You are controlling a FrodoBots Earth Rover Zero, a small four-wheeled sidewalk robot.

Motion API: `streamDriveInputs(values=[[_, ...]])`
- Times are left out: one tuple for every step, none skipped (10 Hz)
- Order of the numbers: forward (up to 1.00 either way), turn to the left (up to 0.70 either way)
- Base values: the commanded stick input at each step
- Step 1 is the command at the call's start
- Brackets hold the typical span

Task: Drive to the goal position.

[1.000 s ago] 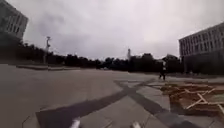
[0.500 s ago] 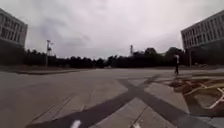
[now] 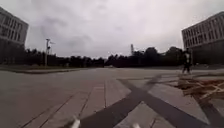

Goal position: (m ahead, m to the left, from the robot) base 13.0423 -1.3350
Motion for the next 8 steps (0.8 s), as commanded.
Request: streamDriveInputs(values=[[0.7, 0.0], [0.7, 0.0], [0.7, 0.0], [0.7, 0.0], [0.7, 0.0], [0.7, 0.0], [0.7, 0.0], [0.7, 0.0]])
